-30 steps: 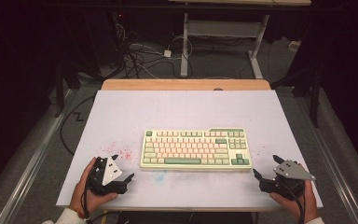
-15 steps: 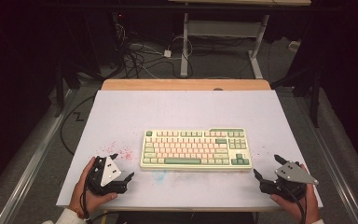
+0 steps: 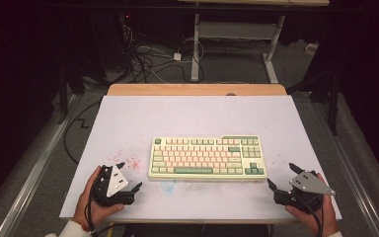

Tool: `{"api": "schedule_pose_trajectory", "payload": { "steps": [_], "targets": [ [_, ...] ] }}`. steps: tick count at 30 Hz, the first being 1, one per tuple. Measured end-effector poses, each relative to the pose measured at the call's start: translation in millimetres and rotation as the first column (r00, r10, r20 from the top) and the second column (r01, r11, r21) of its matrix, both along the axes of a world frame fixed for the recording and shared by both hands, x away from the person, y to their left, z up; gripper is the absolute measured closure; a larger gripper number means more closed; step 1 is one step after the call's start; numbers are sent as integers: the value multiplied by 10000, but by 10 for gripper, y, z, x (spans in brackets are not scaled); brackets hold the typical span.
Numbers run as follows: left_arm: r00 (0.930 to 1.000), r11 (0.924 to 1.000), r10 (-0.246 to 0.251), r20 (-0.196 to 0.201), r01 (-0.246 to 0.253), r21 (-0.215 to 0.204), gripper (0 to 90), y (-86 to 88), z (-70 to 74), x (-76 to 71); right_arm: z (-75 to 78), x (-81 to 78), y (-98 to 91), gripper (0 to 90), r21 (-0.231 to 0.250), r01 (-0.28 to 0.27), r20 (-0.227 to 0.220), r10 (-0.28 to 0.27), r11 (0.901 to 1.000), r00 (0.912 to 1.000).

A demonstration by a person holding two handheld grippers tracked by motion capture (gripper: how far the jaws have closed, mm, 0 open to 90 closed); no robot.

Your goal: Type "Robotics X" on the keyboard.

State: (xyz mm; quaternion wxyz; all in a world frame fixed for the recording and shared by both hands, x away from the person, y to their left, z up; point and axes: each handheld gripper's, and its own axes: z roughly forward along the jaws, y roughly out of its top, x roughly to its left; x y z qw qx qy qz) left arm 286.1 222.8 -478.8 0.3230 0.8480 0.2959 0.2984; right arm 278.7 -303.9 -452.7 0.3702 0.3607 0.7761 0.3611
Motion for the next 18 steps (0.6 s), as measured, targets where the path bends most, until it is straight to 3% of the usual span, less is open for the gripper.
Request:
{"api": "schedule_pose_trajectory", "payload": {
  "steps": [18],
  "targets": [
    [10000,10000,42,9,-42,-70,148,-12,10,19,8,24,43,168,-157,-203,163,206,9997,9997]
  ]
}}
